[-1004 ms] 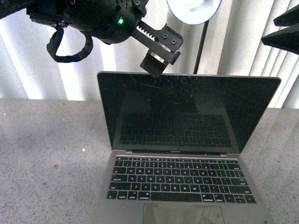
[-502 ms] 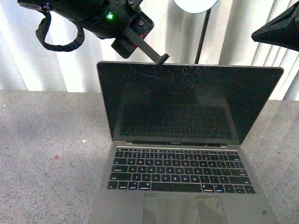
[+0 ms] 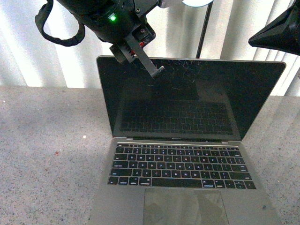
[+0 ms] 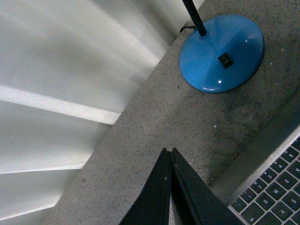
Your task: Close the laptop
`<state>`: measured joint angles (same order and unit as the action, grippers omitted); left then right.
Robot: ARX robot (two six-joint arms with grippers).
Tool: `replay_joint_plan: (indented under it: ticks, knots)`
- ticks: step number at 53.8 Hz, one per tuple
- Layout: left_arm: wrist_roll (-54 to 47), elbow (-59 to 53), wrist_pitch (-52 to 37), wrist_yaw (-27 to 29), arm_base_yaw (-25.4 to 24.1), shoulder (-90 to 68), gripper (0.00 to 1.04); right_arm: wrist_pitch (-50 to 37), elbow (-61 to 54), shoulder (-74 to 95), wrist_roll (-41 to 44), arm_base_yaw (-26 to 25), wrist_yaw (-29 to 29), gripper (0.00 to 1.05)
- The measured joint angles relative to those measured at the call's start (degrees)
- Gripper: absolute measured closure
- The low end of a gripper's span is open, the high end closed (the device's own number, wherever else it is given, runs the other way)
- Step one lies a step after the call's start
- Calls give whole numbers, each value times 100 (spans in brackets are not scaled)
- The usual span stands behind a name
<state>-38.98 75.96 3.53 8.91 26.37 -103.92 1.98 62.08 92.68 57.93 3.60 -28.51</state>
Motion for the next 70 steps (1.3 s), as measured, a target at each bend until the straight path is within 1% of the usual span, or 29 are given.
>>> replay_joint_plan:
  ticks: [29, 70]
  knots:
    - [-133, 2, 400, 42, 63, 59, 101, 437, -2, 33, 330, 111, -31, 102]
    - [-111, -98, 529, -37, 144, 153, 101, 625, -144, 22, 501, 76, -48, 102]
